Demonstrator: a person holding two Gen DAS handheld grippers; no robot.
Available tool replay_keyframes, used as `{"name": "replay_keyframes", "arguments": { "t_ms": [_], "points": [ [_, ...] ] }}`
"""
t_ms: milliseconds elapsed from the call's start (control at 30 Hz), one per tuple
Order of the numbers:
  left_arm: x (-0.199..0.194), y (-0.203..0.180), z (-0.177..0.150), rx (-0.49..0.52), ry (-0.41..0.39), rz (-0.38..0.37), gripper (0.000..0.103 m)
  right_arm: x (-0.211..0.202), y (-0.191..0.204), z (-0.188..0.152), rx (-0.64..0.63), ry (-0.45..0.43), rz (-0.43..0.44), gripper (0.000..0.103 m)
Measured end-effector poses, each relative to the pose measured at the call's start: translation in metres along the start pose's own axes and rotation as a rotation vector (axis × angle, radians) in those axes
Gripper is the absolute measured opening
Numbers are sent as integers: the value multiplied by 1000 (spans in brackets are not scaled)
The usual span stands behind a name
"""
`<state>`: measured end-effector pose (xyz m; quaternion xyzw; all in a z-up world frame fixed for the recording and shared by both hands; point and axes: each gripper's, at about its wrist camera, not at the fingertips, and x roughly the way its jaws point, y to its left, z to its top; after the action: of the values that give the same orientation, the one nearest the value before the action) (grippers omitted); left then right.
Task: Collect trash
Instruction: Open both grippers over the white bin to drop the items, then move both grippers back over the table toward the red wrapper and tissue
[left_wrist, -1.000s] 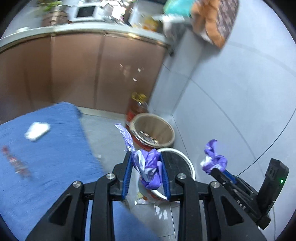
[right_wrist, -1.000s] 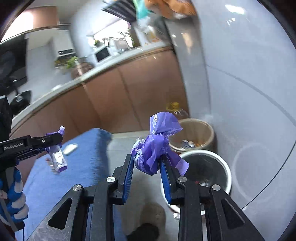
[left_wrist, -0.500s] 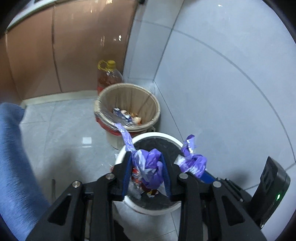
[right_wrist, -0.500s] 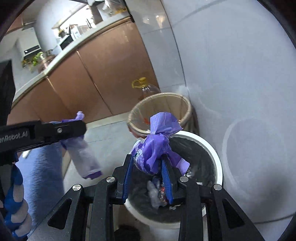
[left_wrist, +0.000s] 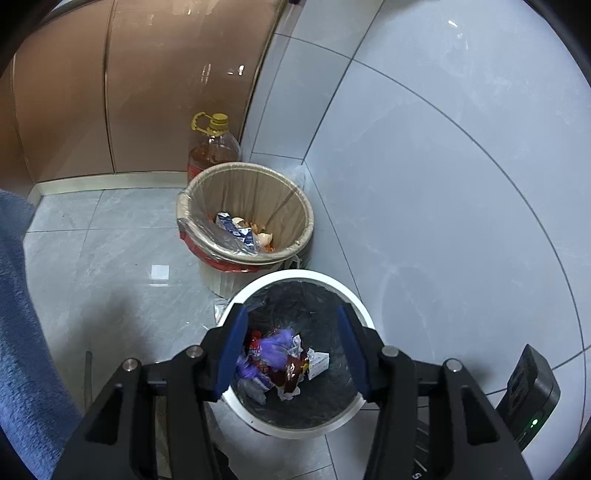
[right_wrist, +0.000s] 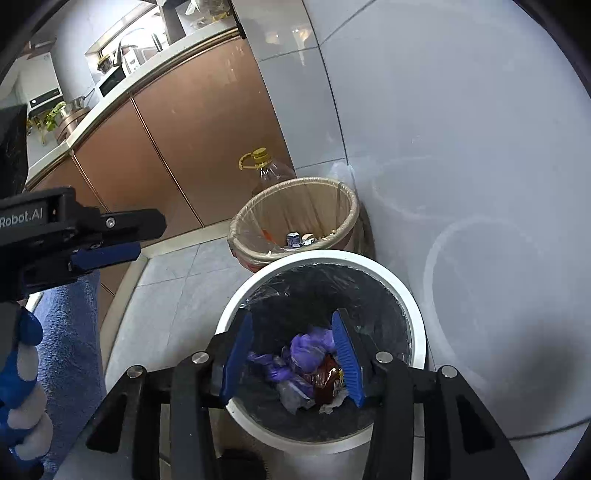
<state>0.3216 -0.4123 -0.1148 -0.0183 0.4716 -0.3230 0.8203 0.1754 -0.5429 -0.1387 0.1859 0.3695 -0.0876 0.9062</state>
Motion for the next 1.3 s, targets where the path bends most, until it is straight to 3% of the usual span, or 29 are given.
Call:
{"name": "replay_keyframes", "arguments": {
  "t_ms": [467, 600, 900, 1300],
  "points": [
    [-121, 39, -40, -34, -128, 81, 48, -63, 64, 2, -74, -65, 84, 52],
    [-165, 58, -64, -53, -172, 121, 49, -86, 90, -2, -113, -87, 116, 54],
    [-270, 102, -125, -133, -318, 234, 63, -137, 152, -15, -232, -138, 194, 63],
    [-383, 136, -206, -211, -500, 364, 68, -196, 211, -36, -353, -215, 275, 74]
  ]
}}
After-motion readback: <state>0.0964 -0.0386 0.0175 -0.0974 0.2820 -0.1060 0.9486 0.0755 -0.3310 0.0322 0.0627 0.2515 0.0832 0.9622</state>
